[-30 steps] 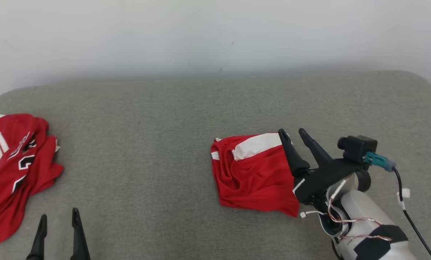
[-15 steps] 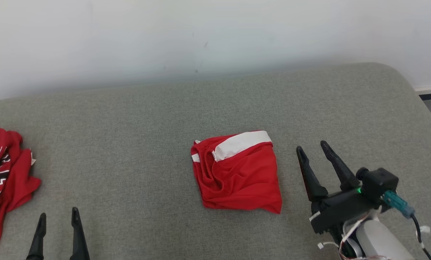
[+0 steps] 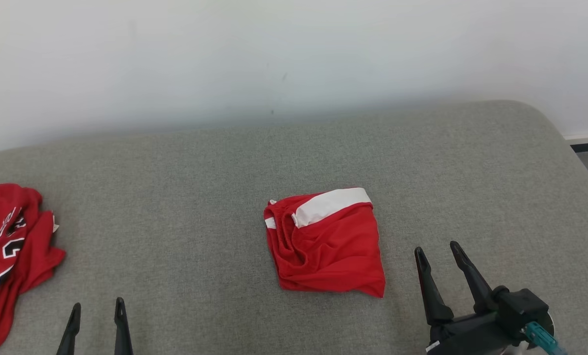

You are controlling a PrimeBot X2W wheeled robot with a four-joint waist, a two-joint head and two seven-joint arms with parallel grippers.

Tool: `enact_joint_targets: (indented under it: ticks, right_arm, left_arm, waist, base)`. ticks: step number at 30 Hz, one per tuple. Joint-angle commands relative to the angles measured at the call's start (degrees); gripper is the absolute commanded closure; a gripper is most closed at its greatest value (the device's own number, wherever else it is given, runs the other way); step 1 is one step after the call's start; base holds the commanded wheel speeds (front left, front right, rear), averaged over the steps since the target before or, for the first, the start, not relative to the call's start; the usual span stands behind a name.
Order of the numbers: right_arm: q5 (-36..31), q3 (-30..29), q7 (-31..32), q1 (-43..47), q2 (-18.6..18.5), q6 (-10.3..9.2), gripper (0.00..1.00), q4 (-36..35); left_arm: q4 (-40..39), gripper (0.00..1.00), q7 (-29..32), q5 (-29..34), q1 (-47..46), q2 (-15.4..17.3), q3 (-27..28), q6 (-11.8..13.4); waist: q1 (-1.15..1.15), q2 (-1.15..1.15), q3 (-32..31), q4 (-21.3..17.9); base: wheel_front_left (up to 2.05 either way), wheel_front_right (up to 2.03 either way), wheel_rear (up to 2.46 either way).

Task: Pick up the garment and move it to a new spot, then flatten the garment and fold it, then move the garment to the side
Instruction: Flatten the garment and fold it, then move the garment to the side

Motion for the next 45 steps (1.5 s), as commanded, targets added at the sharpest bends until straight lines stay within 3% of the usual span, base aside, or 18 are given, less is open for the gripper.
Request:
enact_joint_targets:
  ticks: [1,10,45]
  right_arm:
    - [-0.45,-0.35,-0.02,0.78,0.52,-0.13,0.0,-0.24]
    - [-2.74,-2.85,-0.02,2.69,2.84,-0.13,0.0,0.31]
    - [-3.73,-3.26,-0.03,2.58,3.79,-0.13,0.0,3.64]
  left_arm:
    - [0.14,0.0,-0.19,0.41,0.64,-0.02,-0.07,-0.02]
    - [0.73,0.0,-0.19,1.06,0.67,-0.02,-1.51,-0.46]
    - [2.44,0.0,-0.19,1.44,-0.42,0.84,-2.19,-0.8]
  waist:
    - [0.0,0.0,-0.25,0.14]
    - [0.0,0.0,-1.24,0.81]
    - [0.0,0.0,-1.75,2.14]
  base:
    - [0.0,0.0,0.0]
    - [0.0,0.0,0.0]
    - [0.0,0.0,0.0]
